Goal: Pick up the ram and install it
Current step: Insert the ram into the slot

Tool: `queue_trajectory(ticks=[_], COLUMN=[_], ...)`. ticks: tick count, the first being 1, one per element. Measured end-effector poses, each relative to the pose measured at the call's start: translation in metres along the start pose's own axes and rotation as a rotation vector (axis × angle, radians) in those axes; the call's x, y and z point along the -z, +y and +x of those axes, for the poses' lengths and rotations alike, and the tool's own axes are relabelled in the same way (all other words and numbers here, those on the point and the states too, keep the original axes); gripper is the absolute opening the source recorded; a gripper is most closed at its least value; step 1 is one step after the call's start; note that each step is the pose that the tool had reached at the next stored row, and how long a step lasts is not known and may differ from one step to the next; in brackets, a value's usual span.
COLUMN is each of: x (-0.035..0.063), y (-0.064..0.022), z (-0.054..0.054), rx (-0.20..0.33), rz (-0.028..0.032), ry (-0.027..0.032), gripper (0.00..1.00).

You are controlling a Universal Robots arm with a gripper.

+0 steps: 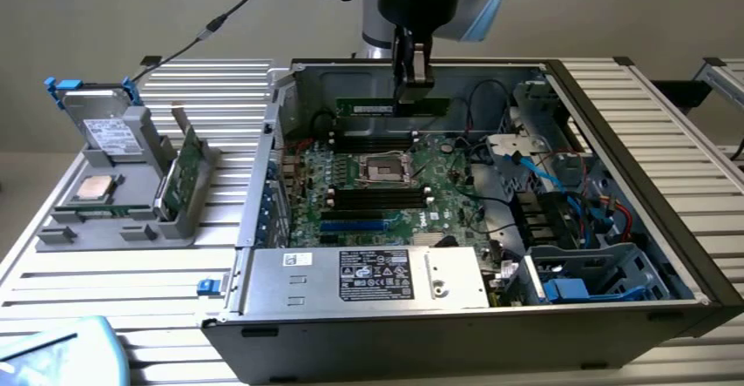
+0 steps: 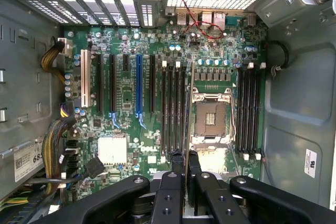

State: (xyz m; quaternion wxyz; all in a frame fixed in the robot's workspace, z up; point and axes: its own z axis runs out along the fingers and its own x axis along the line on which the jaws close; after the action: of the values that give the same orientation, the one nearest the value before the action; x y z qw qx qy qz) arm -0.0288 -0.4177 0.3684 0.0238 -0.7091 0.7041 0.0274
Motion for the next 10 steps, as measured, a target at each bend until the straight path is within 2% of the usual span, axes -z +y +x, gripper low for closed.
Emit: queue_trajectory(ticks=[4, 10], x=[0.0000, -0.0103], y=[0.0000, 0.0001], z=[0.000, 0.001], rx=[0.000, 0.000], rz=[0.0000, 0.0001], ry=[0.0001, 0.0000], gripper=[0.14, 0.14])
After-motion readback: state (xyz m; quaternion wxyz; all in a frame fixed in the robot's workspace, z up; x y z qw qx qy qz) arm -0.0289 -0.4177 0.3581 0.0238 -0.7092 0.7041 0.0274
